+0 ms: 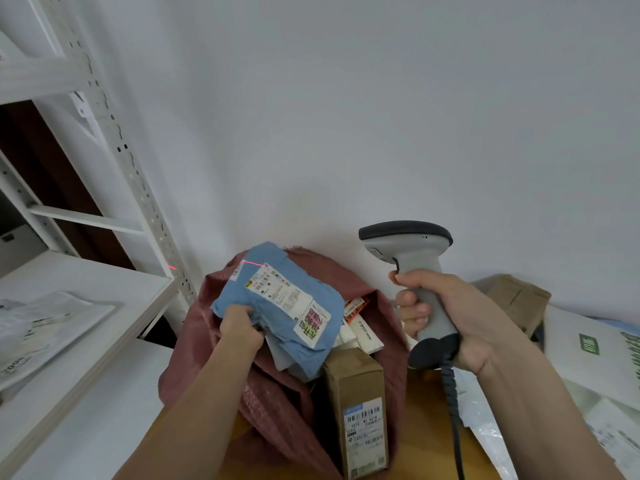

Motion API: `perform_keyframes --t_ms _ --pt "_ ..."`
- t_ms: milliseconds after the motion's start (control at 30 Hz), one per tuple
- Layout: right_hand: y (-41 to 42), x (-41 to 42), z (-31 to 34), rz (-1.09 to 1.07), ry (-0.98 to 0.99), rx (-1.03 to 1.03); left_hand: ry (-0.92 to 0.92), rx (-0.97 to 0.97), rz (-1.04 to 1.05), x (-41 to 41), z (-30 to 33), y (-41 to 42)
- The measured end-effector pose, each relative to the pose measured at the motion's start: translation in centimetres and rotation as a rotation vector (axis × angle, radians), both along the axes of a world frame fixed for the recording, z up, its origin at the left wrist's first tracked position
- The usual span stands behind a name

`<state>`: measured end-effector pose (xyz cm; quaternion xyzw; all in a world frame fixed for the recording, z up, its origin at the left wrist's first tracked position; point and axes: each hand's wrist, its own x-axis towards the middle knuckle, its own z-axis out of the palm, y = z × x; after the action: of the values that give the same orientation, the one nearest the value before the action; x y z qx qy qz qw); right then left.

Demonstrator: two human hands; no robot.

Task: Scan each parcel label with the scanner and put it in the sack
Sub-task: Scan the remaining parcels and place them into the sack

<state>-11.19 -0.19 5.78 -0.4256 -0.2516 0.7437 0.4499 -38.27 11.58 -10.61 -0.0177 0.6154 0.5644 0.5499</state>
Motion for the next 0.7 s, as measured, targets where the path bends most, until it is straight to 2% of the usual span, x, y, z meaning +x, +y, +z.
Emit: perform_keyframes --t_ms 33,100,167,200,233,267,333,400,467,500,567,700 --pt "-0.1 0.1 -0.1 -0.006 -0.024 0.009 0.064 -0.023 -0.036 -0.2 0.1 -0.1" --pt "-0.1 0.3 -0.2 -0.015 -0.065 0.022 0.308 -0.097 -0.065 0.0 0.2 -0.3" --pt "-0.1 0.6 -0.5 -0.028 -0.09 0.034 0.706 -0.383 0.067 0.2 0.9 -0.8" --pt "-0.1 0.8 -0.6 -0.037 -0.101 0.039 0.819 -0.477 0.114 0.4 1.8 -1.1" --pt "-0.1 0.9 -0.8 -0.044 -0.112 0.044 0.92 -0.454 0.156 0.9 2.5 -1.2" --pt "-0.1 1.1 -0.9 -0.049 -0.123 0.05 1.046 -0.275 0.086 1.2 2.2 -1.1" --pt "-0.2 1.6 -1.2 -0.058 -0.151 0.064 1.369 0.043 -0.194 1.4 0.9 -1.3" --pt "-0.3 2.2 -1.4 -0.075 -0.181 0.076 1.623 0.19 -0.523 1.5 0.0 -1.1" --pt "-0.4 3.1 -1.6 -0.103 -0.205 0.083 1.686 0.144 -0.882 2.2 -0.9 -0.9" --pt "-0.6 3.6 -1.7 -0.117 -0.216 0.086 1.637 0.04 -1.01 2.9 -1.2 -1.0" --pt "-0.9 4.9 -1.9 -0.143 -0.241 0.094 1.559 -0.097 -1.029 4.1 -1.7 -1.3" --pt "-1.1 8.0 -2.1 -0.228 -0.263 0.1 1.596 0.029 -0.908 7.5 -1.2 -1.4"
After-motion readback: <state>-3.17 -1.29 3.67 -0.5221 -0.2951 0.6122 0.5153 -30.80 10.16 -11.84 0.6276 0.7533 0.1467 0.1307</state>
